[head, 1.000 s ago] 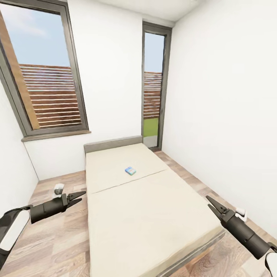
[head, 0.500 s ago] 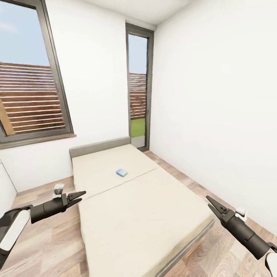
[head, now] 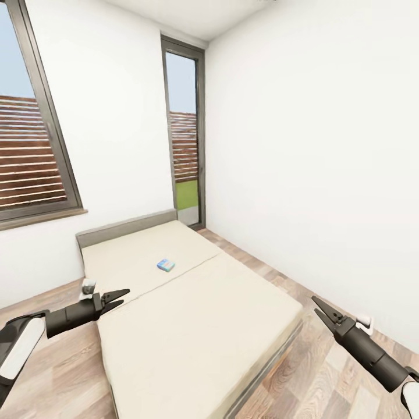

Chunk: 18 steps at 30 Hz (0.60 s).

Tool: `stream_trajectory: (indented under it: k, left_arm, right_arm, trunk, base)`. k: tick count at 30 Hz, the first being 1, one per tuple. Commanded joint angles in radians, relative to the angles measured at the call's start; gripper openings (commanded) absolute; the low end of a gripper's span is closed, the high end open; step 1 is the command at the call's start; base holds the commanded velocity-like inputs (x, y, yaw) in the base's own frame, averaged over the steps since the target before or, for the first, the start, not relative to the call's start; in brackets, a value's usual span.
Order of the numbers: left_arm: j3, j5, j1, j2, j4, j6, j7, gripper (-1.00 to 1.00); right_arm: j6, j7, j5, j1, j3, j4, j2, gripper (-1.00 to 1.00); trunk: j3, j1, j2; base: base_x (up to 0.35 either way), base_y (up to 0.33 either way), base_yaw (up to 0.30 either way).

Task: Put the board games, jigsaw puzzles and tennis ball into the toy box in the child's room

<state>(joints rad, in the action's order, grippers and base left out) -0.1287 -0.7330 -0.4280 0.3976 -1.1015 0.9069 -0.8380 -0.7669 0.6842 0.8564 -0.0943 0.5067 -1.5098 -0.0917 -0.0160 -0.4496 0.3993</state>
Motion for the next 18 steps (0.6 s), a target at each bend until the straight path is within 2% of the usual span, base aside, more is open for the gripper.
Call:
stream_trajectory:
  k: [1, 10, 18]
  left_arm:
    - [-0.001, 0.0, 0.0, 0.0, 0.0, 0.004, -0.003, 1.0]
    - [-0.001, 0.0, 0.0, 0.001, 0.0, 0.004, -0.005, 1.0]
    - [-0.011, 0.0, 0.0, 0.001, -0.001, 0.004, -0.006, 1.0]
  right_arm:
    - [-0.006, 0.001, 0.002, -0.001, 0.001, 0.0, 0.0, 1.0]
    - [-0.006, 0.001, 0.002, -0.001, 0.001, 0.0, 0.001, 1.0]
    - [-0.006, 0.001, 0.001, -0.001, 0.0, 0.0, 0.001, 1.0]
  trunk:
    - [0.0, 0.0, 0.001]
    - [-0.004, 0.0, 0.001]
    - [-0.009, 0.0, 0.001]
  base:
    - [0.0, 0.104, -0.278]
    - [0.0, 0.187, -0.278]
    - [0.0, 0.05, -0.278]
